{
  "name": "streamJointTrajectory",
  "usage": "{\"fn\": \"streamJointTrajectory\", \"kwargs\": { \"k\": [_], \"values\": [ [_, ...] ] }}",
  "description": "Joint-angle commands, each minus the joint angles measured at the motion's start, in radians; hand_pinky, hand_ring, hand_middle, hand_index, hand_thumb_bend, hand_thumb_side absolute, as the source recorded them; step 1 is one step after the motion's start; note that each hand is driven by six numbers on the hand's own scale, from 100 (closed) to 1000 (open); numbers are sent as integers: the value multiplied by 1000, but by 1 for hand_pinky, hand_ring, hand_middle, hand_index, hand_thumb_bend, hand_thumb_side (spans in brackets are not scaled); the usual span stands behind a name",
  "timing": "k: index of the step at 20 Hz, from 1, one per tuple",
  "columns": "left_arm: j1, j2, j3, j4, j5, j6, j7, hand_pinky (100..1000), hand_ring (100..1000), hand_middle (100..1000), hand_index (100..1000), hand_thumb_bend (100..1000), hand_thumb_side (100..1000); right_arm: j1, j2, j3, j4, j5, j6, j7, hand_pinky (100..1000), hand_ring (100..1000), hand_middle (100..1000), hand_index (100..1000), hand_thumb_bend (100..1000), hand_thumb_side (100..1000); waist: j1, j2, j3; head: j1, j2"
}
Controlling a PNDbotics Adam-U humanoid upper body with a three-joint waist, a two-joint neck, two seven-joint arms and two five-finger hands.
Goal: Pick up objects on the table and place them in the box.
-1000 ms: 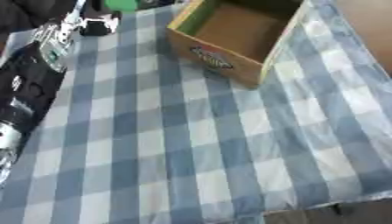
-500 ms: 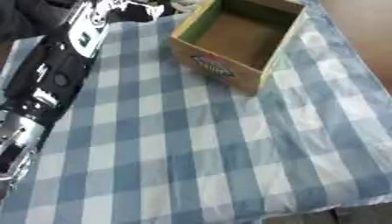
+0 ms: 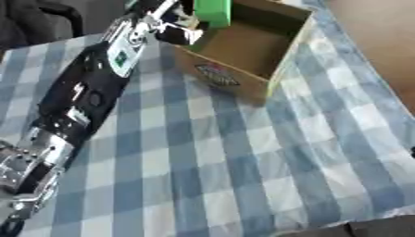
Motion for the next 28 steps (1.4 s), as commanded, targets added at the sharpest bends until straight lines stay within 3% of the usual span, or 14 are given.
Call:
{"fn": "streamJointTrajectory", "kwargs": {
  "k": [1, 5, 9, 10, 14, 20, 23, 28],
  "values": [
    [-13, -3, -2, 9, -59, -12, 0, 685, 533, 431, 688, 153, 170, -8, -6, 0, -11, -8, 0, 5, 654, 658, 657, 989, 100, 613, -10, -13, -2, -4, -13],
    [-4, -17, -9, 28, -116, -33, -12, 714, 602, 512, 758, 209, 192, -9, -3, 0, -10, -9, 0, 7, 655, 658, 657, 988, 100, 614, -10, -10, -4, -11, -11],
    [2, -16, -18, 26, -133, -70, -36, 794, 736, 677, 863, 250, 324, -8, -3, -1, -10, -9, 1, 8, 655, 658, 656, 987, 100, 615, -11, -11, 0, -15, -10],
    [2, -14, -19, 21, -131, -76, -40, 822, 772, 736, 891, 279, 394, -8, -3, -1, -9, -9, 2, 8, 655, 658, 656, 987, 100, 614, -11, -12, 1, -16, -11],
    [0, -3, -14, 5, -105, -80, -45, 880, 831, 825, 934, 405, 586, -7, -4, -2, -9, -10, 2, 9, 656, 659, 655, 986, 100, 614, -12, -15, 5, -21, -12],
    [-3, 13, -10, -8, -104, -69, -56, 918, 868, 875, 964, 558, 645, -6, -5, -1, -7, -11, 2, 10, 657, 659, 653, 985, 100, 614, -15, -18, 9, -23, -15],
    [0, 21, -6, -19, -94, -69, -62, 915, 860, 862, 961, 507, 621, -4, -5, -2, -6, -11, 1, 10, 658, 659, 653, 985, 100, 614, -19, -20, 13, -24, -15],
    [12, 70, -4, -95, 94, -69, -88, 882, 803, 777, 931, 252, 533, 3, -5, -7, -3, -11, 2, 6, 658, 659, 653, 984, 100, 613, -26, -31, 36, -34, -5]
  ]
}}
